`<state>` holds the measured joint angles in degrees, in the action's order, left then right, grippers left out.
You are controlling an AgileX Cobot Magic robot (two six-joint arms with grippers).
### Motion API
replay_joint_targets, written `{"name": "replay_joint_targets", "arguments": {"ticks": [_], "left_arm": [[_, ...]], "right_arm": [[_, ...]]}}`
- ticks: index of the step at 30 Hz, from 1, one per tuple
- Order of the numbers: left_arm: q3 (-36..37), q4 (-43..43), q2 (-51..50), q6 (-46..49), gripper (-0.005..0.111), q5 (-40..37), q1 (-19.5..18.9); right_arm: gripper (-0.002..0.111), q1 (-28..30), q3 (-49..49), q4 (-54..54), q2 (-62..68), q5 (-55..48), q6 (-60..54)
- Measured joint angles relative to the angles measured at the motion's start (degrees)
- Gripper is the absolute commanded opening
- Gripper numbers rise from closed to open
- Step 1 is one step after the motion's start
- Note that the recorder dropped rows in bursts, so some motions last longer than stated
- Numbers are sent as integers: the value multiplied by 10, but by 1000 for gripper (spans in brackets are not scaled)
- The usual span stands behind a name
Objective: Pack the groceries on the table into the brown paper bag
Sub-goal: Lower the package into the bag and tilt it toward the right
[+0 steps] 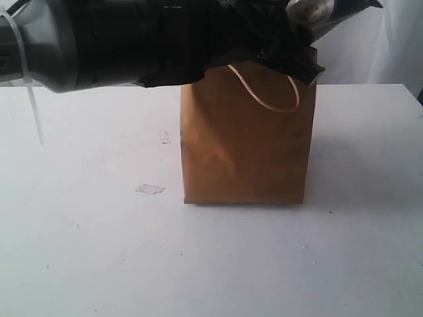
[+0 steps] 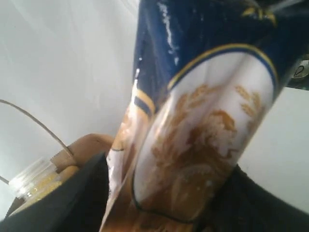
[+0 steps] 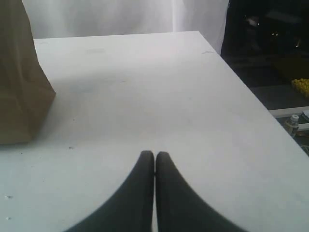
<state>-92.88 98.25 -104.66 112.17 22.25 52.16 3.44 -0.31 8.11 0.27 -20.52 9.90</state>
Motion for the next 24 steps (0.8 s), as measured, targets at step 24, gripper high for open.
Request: {"name": "replay_joint_targets", "arguments": {"ticks": [24], "left_arm": [[0, 5, 12, 0, 57, -4, -1]], "right_arm": [[0, 0, 0, 0, 0, 0, 0]]}}
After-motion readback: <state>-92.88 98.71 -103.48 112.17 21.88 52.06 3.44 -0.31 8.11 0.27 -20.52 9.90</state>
